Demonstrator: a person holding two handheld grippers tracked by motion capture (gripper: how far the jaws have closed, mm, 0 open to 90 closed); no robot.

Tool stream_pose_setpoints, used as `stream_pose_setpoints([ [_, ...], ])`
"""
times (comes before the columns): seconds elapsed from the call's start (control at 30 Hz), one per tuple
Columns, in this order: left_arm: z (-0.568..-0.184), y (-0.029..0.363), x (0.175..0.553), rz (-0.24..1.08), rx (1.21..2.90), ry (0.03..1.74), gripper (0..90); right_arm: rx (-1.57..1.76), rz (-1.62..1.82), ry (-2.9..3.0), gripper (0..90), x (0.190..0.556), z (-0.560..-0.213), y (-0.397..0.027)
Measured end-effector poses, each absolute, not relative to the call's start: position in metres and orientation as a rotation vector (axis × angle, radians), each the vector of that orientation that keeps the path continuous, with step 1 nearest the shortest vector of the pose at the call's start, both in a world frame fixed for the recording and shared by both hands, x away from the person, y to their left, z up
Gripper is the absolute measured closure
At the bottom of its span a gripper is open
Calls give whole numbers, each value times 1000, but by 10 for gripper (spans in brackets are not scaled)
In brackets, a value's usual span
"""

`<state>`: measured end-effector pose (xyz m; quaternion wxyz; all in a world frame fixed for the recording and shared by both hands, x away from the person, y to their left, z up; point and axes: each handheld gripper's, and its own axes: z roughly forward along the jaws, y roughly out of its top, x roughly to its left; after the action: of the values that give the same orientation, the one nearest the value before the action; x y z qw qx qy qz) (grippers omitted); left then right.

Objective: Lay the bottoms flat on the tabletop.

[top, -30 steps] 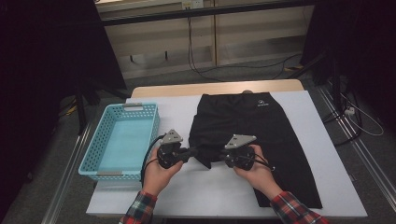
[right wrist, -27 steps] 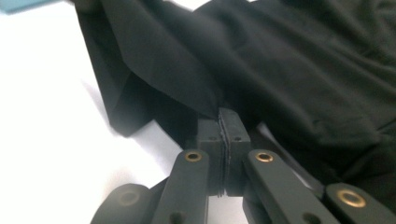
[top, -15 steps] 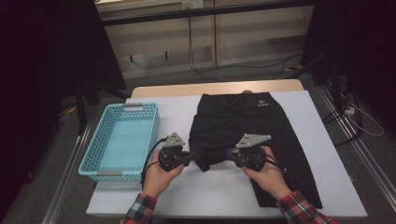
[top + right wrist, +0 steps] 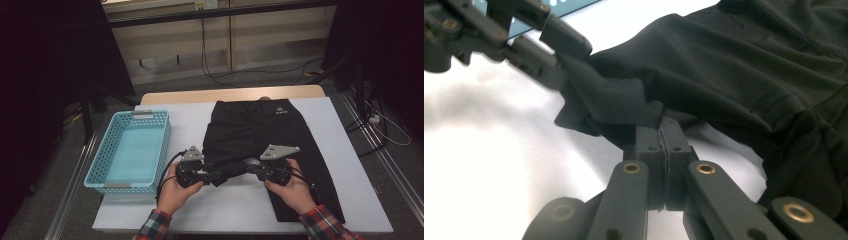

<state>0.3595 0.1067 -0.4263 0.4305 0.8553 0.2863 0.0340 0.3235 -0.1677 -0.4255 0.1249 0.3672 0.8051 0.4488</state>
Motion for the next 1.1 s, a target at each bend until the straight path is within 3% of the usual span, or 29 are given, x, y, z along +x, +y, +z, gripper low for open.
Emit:
stream_pose_setpoints([
  [0.07, -427, 104, 358, 110, 2143, 710, 420, 1078, 1307, 2343, 900, 324, -426, -169],
  [0.23, -428, 100, 354, 108, 2145, 708, 276, 1093, 1312, 2326, 900, 324, -426, -173],
  [0.3, -429, 99, 353, 108, 2154, 702, 262, 1102, 1312, 2321, 900, 324, -426, -174],
  [0.63, -437, 94, 349, 117, 2191, 675, 250, 1117, 1311, 2304, 900, 324, -424, -180],
  [1.1, -448, 92, 347, 110, 2247, 632, 400, 1161, 1302, 2276, 900, 326, -426, -188],
])
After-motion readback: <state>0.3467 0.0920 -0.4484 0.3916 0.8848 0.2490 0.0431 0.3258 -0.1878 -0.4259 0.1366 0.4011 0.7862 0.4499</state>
